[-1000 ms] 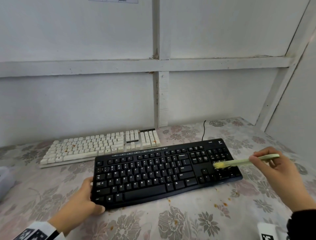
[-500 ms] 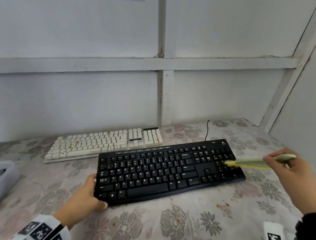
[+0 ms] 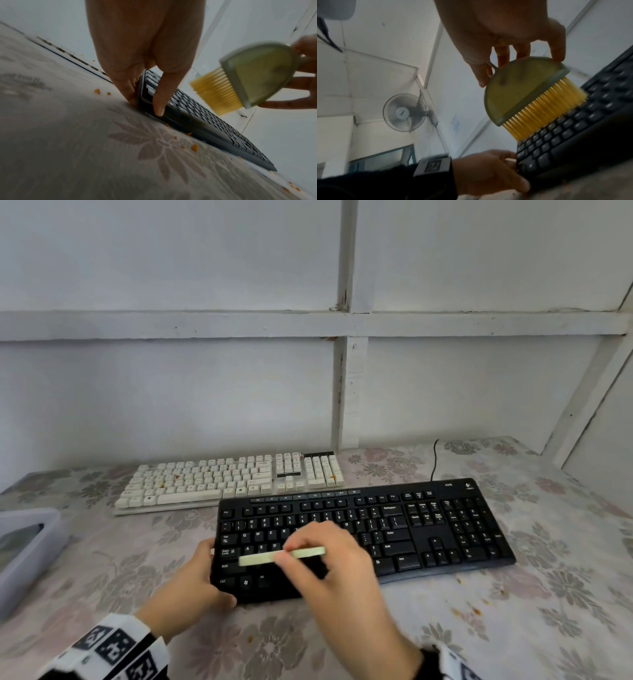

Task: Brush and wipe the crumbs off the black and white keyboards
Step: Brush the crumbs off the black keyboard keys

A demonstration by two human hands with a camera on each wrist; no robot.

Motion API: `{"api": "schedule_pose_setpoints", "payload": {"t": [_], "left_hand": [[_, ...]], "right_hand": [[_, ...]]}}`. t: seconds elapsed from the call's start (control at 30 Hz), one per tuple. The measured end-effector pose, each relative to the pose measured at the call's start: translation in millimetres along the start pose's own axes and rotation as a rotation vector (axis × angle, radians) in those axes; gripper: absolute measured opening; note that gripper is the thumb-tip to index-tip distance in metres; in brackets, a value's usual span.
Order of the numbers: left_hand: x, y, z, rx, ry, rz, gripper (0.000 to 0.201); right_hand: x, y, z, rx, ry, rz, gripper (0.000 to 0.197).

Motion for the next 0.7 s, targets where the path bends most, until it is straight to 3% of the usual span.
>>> {"api": "schedule_pose_setpoints", "payload": {"t": [0.17,0.33,0.47,0.53,0.7], "left_hand": [[0.3,-5.8,0.7,0.007,-0.018,0.052,0.078],[-0.3,-1.4,3.0,0.012,-0.014,-0.013,0.093],[1.2,0.8,3.3,0.012,0.007,-0.032,0.09],[1.7,0.4,3.3,0.013,0.006,-0.038,0.089],[0.6,1.0,5.3,0.021,-0.012,-0.047,0.092]], "right_hand": [[39.0,-3.8,-2.9,0.093,0.105,-0.102,0.024],[35.4,-14.5,-9.5,0.092,0.098,-0.209,0.039],[3.9,-23.6,-9.7,0.105,0.02,-0.268,0.031],[-2.2,-18.9,-9.1,0.083,-0.026,-0.216,0.022],[20.5,-9.8,-12.9,0.063,0.055,-0.095,0.037]]}}
Point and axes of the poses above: each hand's wrist, its own z-axis towards the middle knuckle, its own x-axis out of the palm, y = z × x, the point moved 10 cm from there along z, towards the middle knuckle, and after that the axes turned 6 degrees about z, right-handed, at the moved point
